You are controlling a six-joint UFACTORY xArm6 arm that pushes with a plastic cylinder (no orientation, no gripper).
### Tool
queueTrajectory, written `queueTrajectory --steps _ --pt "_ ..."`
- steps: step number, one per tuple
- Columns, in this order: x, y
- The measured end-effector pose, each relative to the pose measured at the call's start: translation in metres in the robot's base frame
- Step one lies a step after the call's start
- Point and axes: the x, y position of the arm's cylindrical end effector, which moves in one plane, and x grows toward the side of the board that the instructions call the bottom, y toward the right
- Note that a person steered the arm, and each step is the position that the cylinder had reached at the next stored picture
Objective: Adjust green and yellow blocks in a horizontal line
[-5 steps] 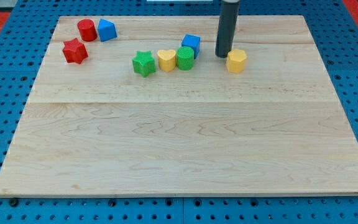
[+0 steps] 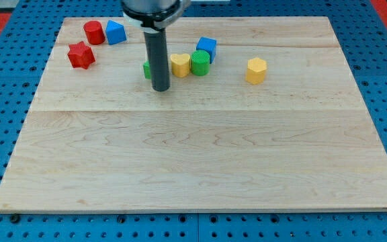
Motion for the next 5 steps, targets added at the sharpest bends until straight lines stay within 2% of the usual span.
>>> queueTrajectory --steps 2,3,5 --pt "-0.012 -0.016" --pt "0.011 0.019" --pt "0.002 0.036"
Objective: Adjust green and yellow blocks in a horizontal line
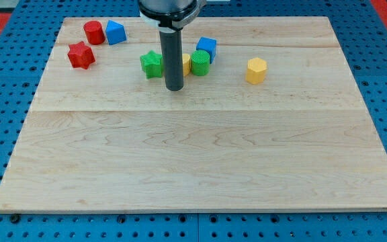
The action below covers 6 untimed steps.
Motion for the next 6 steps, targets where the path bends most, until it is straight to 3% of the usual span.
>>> queueTrajectory --steps 2,3,4,5,6 --pt "-0.020 0.000" --pt "-0.010 0.004" --pt "0.045 0.085" --pt "0.055 0.153" --pt "-0.011 0.153"
